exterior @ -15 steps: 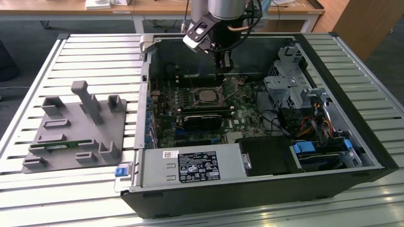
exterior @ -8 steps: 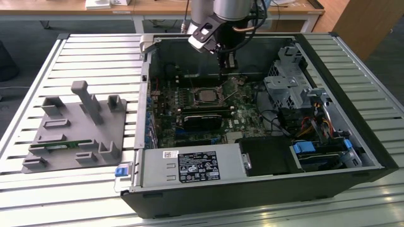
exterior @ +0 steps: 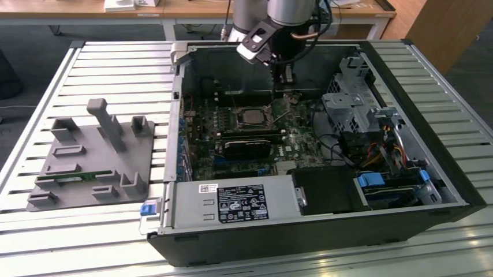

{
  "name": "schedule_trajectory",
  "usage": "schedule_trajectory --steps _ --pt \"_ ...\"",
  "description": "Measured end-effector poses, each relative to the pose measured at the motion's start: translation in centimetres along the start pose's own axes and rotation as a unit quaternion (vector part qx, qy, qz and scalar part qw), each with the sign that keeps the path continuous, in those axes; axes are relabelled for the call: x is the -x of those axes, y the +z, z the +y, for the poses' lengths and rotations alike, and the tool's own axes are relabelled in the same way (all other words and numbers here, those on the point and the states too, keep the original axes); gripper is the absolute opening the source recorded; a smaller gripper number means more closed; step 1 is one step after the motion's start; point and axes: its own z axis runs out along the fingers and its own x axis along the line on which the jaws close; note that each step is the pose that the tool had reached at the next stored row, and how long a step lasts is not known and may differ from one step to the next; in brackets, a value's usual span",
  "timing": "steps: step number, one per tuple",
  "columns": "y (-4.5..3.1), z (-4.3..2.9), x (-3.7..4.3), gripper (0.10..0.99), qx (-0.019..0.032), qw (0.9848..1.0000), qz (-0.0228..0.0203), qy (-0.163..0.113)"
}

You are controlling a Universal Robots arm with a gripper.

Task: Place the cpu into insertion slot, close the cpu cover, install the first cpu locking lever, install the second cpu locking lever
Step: 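Close the cpu cover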

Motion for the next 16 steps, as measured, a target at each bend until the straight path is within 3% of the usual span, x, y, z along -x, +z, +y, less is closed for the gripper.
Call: schedule_trajectory --steps 16 --pt "0.13 1.12 0.01 0.106 0.0 1.0 0.0 0.0"
